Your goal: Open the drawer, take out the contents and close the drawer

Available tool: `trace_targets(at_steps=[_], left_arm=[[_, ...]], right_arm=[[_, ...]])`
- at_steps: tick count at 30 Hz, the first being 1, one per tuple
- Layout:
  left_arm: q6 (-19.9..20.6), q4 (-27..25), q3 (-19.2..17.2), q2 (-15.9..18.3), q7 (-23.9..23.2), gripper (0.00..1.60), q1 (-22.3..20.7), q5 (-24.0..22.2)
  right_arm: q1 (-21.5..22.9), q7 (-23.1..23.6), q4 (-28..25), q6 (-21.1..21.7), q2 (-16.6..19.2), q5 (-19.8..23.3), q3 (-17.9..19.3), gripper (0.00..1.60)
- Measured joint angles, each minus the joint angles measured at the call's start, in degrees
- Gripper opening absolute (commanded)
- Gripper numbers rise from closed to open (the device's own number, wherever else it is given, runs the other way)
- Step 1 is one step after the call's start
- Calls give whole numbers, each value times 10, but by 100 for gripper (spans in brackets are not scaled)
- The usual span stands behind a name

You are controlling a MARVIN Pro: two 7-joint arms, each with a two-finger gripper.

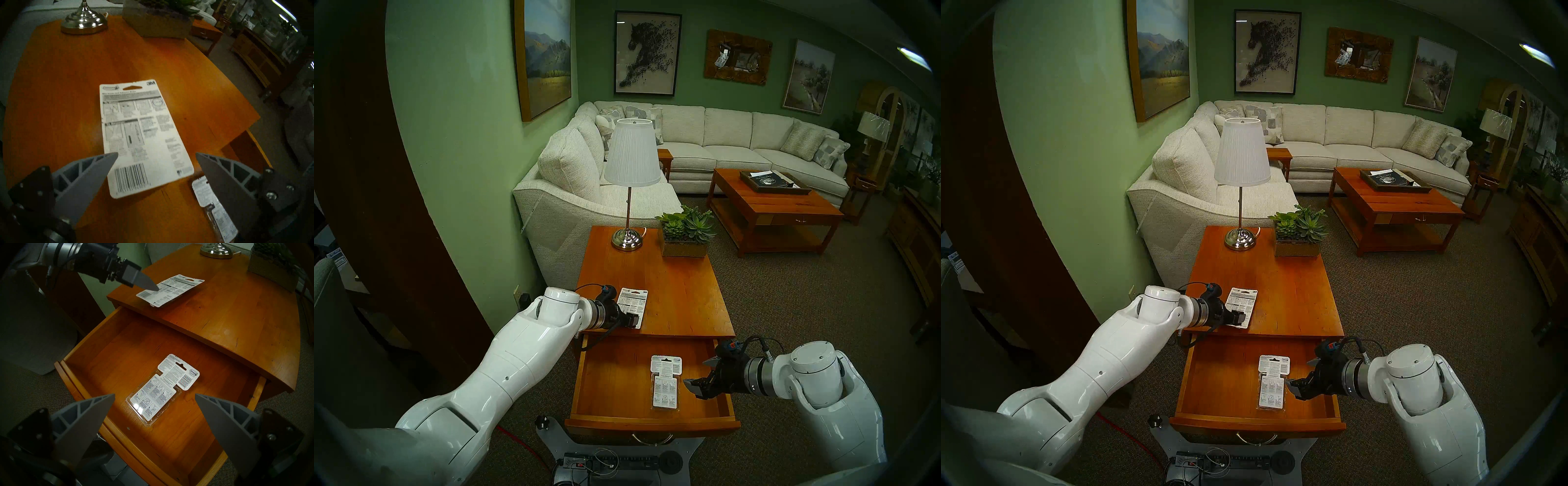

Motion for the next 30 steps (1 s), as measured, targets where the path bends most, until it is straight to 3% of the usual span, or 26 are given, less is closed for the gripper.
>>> trace_targets(at_steps=[14, 30], left_arm=[[-8, -95, -11, 80, -75, 160, 54, -13], [-15, -208, 24, 171, -173, 160, 150, -25]], right_arm=[[0, 0, 3, 0, 0, 1, -1, 160], [0, -1, 3, -1, 1, 2, -2, 160]])
